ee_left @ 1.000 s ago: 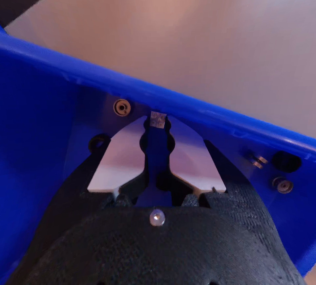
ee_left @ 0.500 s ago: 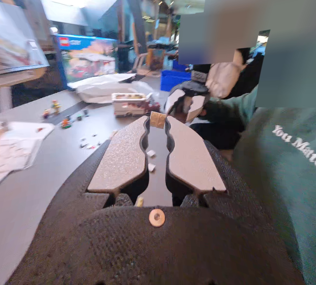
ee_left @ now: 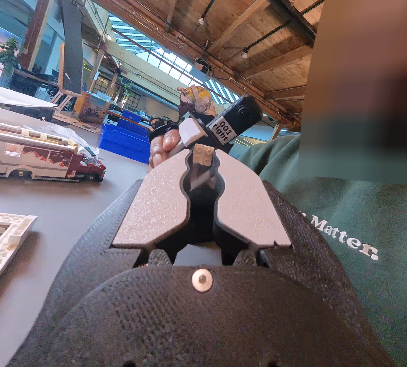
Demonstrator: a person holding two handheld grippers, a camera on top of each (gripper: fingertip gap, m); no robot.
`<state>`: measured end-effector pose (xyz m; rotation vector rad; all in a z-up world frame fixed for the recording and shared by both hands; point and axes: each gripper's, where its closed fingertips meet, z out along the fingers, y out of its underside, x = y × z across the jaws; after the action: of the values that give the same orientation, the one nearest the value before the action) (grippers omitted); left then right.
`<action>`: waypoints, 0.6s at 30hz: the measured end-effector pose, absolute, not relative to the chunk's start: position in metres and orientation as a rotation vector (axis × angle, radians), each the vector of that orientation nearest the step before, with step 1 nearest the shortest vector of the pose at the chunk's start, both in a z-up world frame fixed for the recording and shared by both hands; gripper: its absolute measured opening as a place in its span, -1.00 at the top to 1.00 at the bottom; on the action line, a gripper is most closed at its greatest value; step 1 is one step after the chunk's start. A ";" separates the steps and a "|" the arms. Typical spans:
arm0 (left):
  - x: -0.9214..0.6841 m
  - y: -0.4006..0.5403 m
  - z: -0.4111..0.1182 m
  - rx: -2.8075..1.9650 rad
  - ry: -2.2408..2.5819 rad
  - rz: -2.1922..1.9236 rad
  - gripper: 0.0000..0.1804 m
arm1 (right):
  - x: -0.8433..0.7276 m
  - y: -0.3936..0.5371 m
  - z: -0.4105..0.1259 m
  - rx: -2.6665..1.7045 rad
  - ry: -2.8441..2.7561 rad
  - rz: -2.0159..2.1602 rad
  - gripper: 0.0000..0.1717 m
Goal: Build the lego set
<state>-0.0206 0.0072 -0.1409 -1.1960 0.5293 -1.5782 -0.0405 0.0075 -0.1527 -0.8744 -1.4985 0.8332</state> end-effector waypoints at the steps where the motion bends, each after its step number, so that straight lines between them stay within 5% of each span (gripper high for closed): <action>1: -0.020 0.007 -0.142 -1.202 0.538 -1.565 0.82 | -0.041 0.010 -0.153 -0.852 -1.500 0.777 0.73; 7: -0.030 0.018 -0.156 -1.340 0.582 -1.413 0.70 | -0.034 0.018 -0.175 -0.893 -1.723 0.669 0.74; 13: -0.115 0.034 -0.267 -2.004 0.982 -0.535 0.66 | 0.003 0.031 -0.278 -1.196 -2.259 0.520 0.74; 18: -0.147 0.008 -0.317 -2.318 1.083 -0.451 0.54 | 0.003 0.031 -0.306 -1.305 -2.405 0.523 0.73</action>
<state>-0.1472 0.0083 -0.3169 -2.3184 1.0832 -0.4508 0.0032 0.0306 -0.3063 -1.3048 -2.4054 0.5233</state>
